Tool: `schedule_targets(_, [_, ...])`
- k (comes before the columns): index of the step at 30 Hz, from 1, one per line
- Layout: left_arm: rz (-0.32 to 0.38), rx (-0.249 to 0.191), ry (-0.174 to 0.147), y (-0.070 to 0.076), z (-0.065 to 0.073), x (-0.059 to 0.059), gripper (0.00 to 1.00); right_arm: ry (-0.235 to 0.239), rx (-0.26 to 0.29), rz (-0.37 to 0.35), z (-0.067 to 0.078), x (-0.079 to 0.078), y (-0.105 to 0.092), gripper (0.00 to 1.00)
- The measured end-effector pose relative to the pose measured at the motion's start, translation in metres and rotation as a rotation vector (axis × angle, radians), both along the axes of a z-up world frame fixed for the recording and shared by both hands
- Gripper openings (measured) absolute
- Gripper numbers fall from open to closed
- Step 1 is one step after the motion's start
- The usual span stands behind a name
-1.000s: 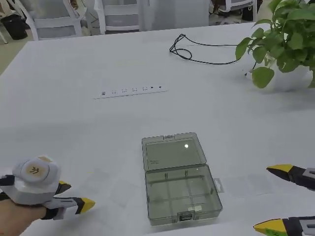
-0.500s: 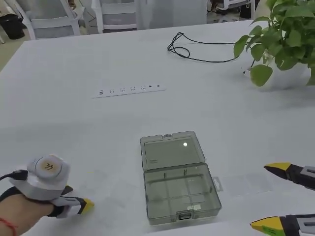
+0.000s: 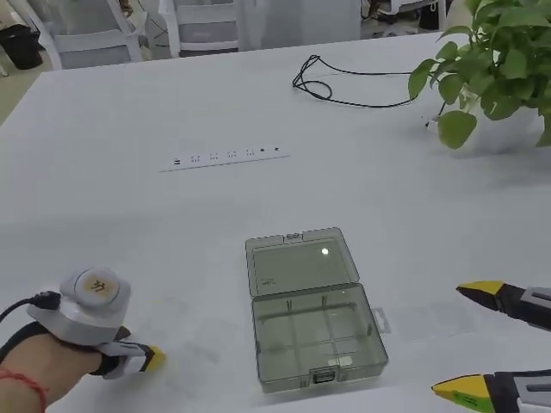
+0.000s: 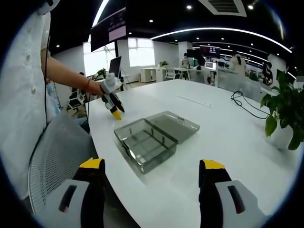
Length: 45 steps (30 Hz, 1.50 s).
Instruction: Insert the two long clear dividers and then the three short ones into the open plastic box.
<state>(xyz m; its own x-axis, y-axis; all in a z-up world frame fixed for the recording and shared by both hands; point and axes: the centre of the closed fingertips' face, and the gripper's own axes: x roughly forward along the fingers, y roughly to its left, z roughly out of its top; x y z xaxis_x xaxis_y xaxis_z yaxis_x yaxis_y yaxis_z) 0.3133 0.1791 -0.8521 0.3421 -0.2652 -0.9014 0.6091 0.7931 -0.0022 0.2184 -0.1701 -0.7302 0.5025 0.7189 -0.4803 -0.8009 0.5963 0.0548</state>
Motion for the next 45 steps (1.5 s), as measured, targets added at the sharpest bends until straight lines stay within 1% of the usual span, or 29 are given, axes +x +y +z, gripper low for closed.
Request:
schedule_targets(3, [0.004, 0.013, 0.019, 0.001, 0.0, 0.0, 0.36, -0.002, 0.003, 0.002, 0.001, 0.0, 0.001, 0.81])
schedule_targets(9, [0.009, 0.031, 0.045, 0.002, 0.0, 0.002, 0.33, -0.006, 0.01, 0.0, 0.004, 0.0, 0.003, 0.81])
schedule_targets(11, [0.011, 0.041, 0.06, 0.003, -0.001, 0.004, 0.32, -0.007, 0.013, 0.0, 0.004, 0.0, 0.004, 0.81])
schedule_targets(14, [0.009, 0.058, 0.079, 0.002, -0.001, 0.002, 0.32, -0.007, 0.013, 0.005, 0.005, -0.001, 0.007, 0.81])
schedule_targets(19, [0.007, 0.064, 0.089, 0.003, -0.001, 0.001, 0.32, -0.008, 0.021, 0.01, 0.007, -0.001, 0.01, 0.8])
schedule_targets(22, [0.005, 0.054, 0.089, 0.001, 0.001, -0.001, 0.32, -0.003, 0.025, 0.01, 0.008, -0.002, 0.011, 0.79])
schedule_targets(25, [0.027, 0.013, 0.093, -0.002, 0.003, -0.005, 0.31, 0.001, 0.03, 0.009, 0.009, -0.003, 0.013, 0.78])
schedule_targets(26, [0.029, 0.009, 0.09, -0.003, 0.006, -0.007, 0.31, 0.007, 0.032, 0.008, 0.009, -0.003, 0.014, 0.78])
schedule_targets(29, [0.048, -0.014, 0.089, -0.004, 0.006, -0.01, 0.31, 0.01, 0.038, 0.009, 0.01, -0.004, 0.016, 0.76])
schedule_targets(30, [0.058, -0.026, 0.084, -0.005, 0.006, -0.008, 0.3, 0.014, 0.04, 0.008, 0.011, -0.003, 0.017, 0.75])
schedule_targets(31, [0.081, -0.051, 0.093, -0.006, 0.006, -0.01, 0.3, 0.016, 0.043, 0.009, 0.012, -0.003, 0.018, 0.74])
schedule_targets(34, [0.096, -0.077, 0.091, -0.006, 0.007, -0.013, 0.3, 0.019, 0.05, 0.008, 0.015, -0.002, 0.021, 0.72])
schedule_targets(35, [0.116, -0.099, 0.09, -0.007, 0.008, -0.015, 0.3, 0.02, 0.053, 0.008, 0.017, -0.001, 0.022, 0.72])
schedule_targets(36, [0.127, -0.119, 0.085, -0.008, 0.009, -0.014, 0.3, 0.019, 0.058, 0.007, 0.019, 0.0, 0.023, 0.71])
schedule_targets(39, [0.153, -0.169, 0.07, -0.011, 0.017, -0.017, 0.3, 0.028, 0.076, 0.001, 0.026, 0.003, 0.029, 0.68])
schedule_targets(40, [0.163, -0.184, 0.064, -0.013, 0.02, -0.017, 0.3, 0.025, 0.082, 0.003, 0.028, 0.004, 0.031, 0.67])
schedule_targets(42, [0.176, -0.222, 0.042, -0.018, 0.029, -0.018, 0.3, 0.019, 0.093, 0.003, 0.034, 0.006, 0.037, 0.66])
schedule_targets(44, [0.197, -0.273, 0.022, -0.025, 0.04, -0.018, 0.3, 0.031, 0.105, 0.002, 0.04, 0.008, 0.043, 0.62])
schedule_targets(45, [0.199, -0.286, 0.016, -0.027, 0.044, -0.02, 0.3, 0.035, 0.109, -0.002, 0.042, 0.009, 0.046, 0.61])
